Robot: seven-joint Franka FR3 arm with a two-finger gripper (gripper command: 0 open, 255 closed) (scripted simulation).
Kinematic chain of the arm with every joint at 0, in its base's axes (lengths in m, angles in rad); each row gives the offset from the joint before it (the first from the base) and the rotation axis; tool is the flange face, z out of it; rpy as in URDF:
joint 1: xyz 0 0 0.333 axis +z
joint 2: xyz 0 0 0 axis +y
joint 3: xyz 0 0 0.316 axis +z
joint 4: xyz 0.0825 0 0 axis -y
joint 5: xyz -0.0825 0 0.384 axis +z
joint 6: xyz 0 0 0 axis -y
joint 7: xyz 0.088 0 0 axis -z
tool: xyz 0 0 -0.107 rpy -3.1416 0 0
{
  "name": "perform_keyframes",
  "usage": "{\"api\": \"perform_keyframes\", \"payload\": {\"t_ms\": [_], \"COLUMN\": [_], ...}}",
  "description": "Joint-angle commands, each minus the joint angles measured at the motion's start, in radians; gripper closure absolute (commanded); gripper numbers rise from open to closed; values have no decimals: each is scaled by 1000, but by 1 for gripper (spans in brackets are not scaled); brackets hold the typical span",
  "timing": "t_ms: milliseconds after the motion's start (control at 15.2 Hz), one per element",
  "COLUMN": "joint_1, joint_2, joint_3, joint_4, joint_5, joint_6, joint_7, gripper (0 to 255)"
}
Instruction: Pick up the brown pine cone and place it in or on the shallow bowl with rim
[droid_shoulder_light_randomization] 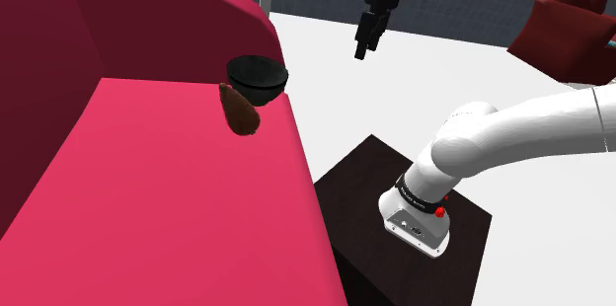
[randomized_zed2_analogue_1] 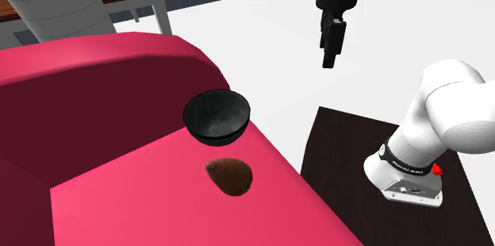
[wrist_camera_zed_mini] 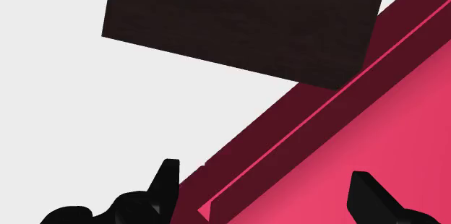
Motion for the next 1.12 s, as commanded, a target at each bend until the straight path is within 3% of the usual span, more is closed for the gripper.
{"api": "perform_keyframes", "payload": {"t_ms": [0,528,1056], "joint_1": [0,118,249], "joint_2": [0,32,144], "joint_3": [0,59,125], "joint_4": [0,-141,-212], "joint_5": [0,103,206], "joint_6": [0,372,757], "joint_7": [0,-84,-189], "gripper": [0,0,0]}}
